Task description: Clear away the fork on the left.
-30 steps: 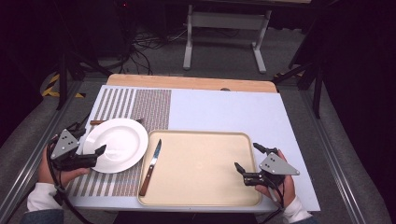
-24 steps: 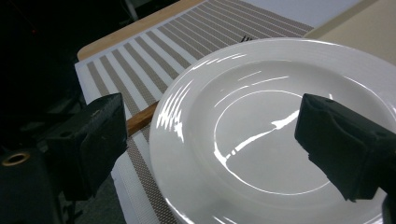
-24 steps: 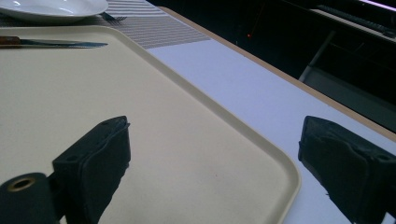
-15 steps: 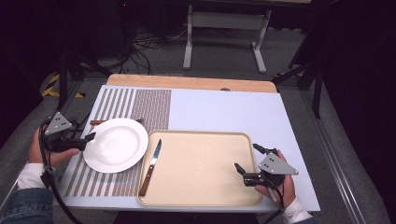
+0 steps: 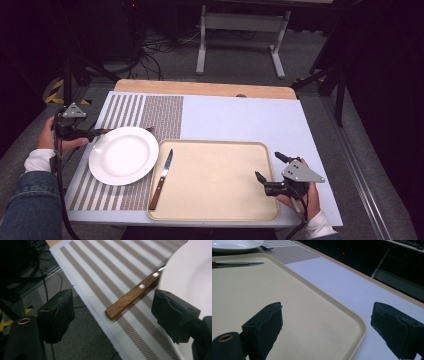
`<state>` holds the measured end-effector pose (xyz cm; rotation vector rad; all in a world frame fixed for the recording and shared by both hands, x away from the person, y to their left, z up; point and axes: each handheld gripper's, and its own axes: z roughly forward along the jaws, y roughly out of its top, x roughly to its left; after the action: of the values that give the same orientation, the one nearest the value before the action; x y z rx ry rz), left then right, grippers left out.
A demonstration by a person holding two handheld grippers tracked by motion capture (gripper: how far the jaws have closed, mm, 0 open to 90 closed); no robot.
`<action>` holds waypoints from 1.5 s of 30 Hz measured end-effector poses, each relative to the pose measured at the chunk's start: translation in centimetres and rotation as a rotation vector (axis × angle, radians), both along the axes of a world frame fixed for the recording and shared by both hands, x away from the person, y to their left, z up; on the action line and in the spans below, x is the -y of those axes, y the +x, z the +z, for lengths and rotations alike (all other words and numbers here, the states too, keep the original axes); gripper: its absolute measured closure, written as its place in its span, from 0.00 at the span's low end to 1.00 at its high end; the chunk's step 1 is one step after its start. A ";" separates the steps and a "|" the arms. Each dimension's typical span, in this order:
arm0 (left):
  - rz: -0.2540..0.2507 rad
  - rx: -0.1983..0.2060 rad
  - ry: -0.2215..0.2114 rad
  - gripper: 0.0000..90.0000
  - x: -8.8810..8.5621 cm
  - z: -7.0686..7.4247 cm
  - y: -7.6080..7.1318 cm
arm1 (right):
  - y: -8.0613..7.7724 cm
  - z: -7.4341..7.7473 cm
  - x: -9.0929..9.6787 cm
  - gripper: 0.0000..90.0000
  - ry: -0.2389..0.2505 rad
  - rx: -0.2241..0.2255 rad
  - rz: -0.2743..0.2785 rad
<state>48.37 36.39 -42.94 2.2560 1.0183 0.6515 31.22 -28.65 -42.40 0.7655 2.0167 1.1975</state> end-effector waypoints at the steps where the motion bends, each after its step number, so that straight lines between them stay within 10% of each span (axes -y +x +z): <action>1: 0.000 0.000 0.000 0.22 0.0 0.0 0.0 | 0.0 0.0 0.0 0.12 0.000 0.000 0.000; 10: -0.007 -0.084 0.080 0.23 0.0 -1.3 2.5 | 0.4 -0.1 0.5 0.12 -0.007 -0.014 -0.035; 20: -0.136 -0.205 0.141 0.29 1.7 -1.6 4.5 | 0.5 -0.1 0.8 0.13 0.009 -0.026 -0.040; 28: -0.209 -0.269 0.153 0.54 2.4 -1.1 4.8 | 1.0 -0.3 1.4 0.13 0.039 -0.053 -0.036; 35: -0.224 -0.253 0.197 0.78 3.3 -1.0 4.9 | 1.2 -0.7 1.0 0.13 0.017 -0.073 -0.017; 45: -0.194 -0.214 0.252 0.84 4.0 -1.0 4.5 | 1.3 -0.9 0.8 0.13 0.004 -0.085 -0.012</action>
<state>52.90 32.37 -43.95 2.6512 0.8372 0.4844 32.49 -29.49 -43.31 0.8420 2.0763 1.1806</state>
